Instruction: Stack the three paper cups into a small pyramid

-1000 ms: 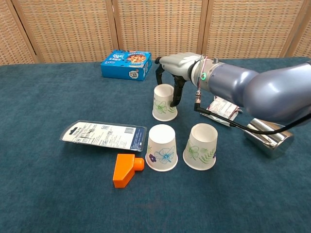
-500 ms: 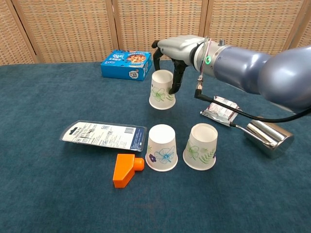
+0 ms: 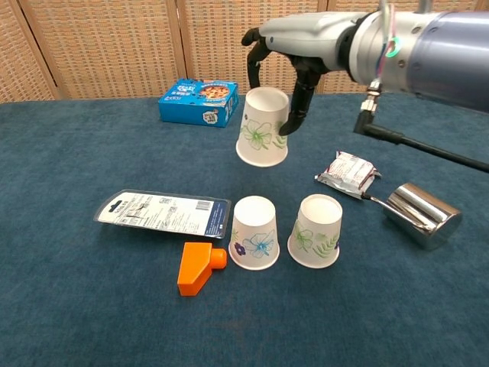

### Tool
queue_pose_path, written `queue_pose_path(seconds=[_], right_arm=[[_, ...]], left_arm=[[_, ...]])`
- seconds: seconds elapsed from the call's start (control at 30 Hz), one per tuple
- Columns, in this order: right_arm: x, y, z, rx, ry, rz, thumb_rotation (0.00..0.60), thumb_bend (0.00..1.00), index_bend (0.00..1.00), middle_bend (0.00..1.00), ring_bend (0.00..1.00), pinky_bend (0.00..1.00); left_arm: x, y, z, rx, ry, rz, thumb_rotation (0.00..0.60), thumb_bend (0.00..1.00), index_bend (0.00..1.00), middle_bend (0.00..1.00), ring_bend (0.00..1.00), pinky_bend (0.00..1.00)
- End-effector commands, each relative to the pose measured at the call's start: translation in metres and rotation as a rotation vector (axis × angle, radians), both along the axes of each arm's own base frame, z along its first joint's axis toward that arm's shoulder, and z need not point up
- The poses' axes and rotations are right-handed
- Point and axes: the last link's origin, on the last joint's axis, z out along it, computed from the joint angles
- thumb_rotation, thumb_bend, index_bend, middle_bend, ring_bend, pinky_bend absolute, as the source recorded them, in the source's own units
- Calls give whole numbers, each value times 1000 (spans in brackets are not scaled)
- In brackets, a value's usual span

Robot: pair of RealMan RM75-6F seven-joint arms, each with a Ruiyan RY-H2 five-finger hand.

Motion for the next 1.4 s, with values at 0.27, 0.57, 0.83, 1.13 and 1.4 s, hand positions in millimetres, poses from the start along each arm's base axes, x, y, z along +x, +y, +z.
queue_pose_path(seconds=[0.27,0.57,0.83,1.13,1.4], right_arm=[[-22,32,30,-20,37,-52,600,70,470,32,0,0],[-30,52,23,36,52,-66,600,70,476,32,0,0],[-37,60,11,67,56,-87,600,70,476,32,0,0],[-34,63,5,77,51,-75,600,70,476,32,0,0],[-30,65,1,85,39,-71,600,70,477,32,0,0]], left_arm=[[7,-4,0,3,-5,-24,600,285,100,0,0,0],[6,-4,3,8,-9,-24,600,285,100,0,0,0],[6,-4,3,6,-8,-24,600,285,99,0,0,0],[6,-3,2,5,-3,-21,600,285,100,0,0,0],[6,-3,2,6,-3,-21,600,285,100,0,0,0]])
